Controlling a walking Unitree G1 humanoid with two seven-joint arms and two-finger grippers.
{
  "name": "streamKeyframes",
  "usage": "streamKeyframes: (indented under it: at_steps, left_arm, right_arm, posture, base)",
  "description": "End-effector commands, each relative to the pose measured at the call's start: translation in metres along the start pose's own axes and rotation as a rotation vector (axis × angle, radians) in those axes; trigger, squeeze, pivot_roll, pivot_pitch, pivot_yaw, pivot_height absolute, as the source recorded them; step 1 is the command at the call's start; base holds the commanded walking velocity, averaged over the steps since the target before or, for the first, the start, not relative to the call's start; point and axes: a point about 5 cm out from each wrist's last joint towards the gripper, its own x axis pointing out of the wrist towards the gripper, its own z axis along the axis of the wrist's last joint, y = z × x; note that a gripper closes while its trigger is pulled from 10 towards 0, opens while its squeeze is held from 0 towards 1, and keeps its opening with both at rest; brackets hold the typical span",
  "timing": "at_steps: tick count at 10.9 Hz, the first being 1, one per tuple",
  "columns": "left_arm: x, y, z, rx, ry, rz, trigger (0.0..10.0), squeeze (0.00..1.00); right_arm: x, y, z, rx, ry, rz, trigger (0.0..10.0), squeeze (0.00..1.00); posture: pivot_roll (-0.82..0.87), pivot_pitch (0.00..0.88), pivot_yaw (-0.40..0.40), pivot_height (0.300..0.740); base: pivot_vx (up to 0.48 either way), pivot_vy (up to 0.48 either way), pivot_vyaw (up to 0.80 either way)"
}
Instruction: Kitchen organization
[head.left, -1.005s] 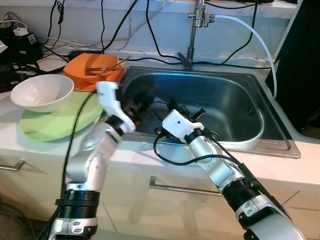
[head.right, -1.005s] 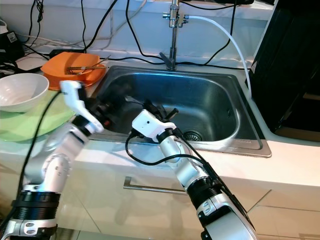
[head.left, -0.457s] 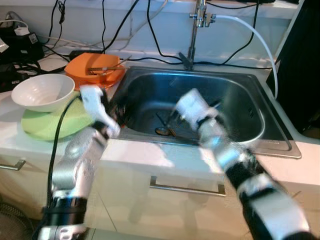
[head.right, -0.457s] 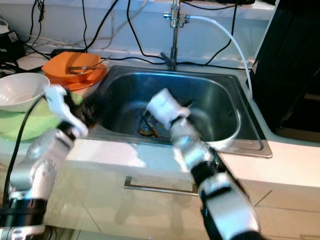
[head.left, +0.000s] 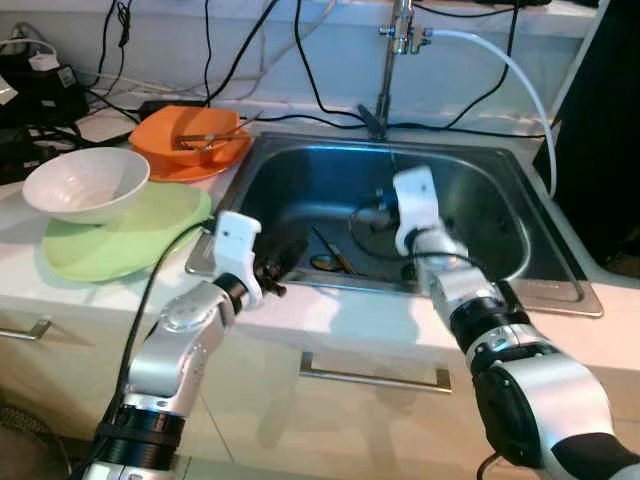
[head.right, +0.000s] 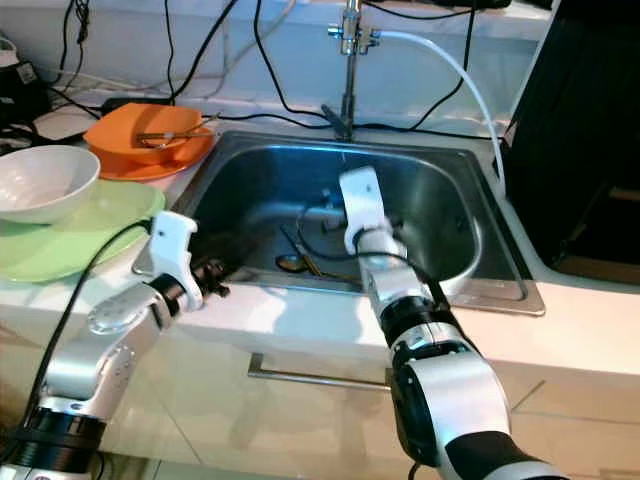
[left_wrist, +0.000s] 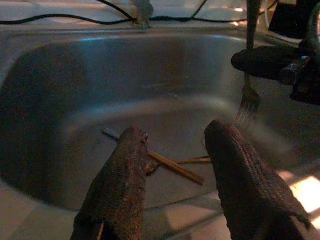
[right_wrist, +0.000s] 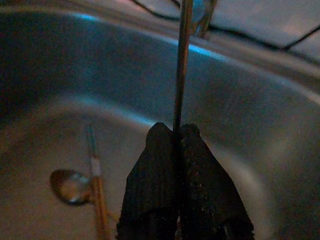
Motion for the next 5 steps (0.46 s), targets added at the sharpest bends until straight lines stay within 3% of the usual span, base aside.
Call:
streamKeyframes:
  at_steps: [1,3,4,5]
  left_arm:
    - [-0.0002,-0.0023,-0.0075,0.003,0.042,-0.009,10.0,0.00]
    - [-0.0010,-0.0028,-0.0093,0.002,0.057,-0.009,10.0,0.00]
    - [-0.0012,-0.0037,-0.0114,0.001,0.070,-0.014,10.0,0.00]
    - [-0.0011,-0.0058,-0.0127,0.002,0.077,-0.024,10.0,0.00]
  right_arm:
    - [0.0015,0.0004,0.0024,0.052,0.020,0.004,10.0,0.00]
    - [0.0015,0.0010,-0.0003,0.059,0.041,0.008,10.0,0.00]
    - [0.0016,0.0013,-0.0001,0.069,0.037,0.014,10.0,0.58]
    - [0.0016,0.0021,0.0000,0.077,0.036,0.021,10.0,1.00]
  posture:
    - [0.24,0.000,-0.009,0.740]
    - [0.25,0.000,-0.009,0.740]
    - [0.25,0.000,-0.010,0.740]
    - [0.25,0.000,-0.010,0.740]
  base:
    - [0.000,0.000,0.00]
    - [0.000,0.000,0.00]
    - [0.000,0.000,0.00]
    - [0.000,0.000,0.00]
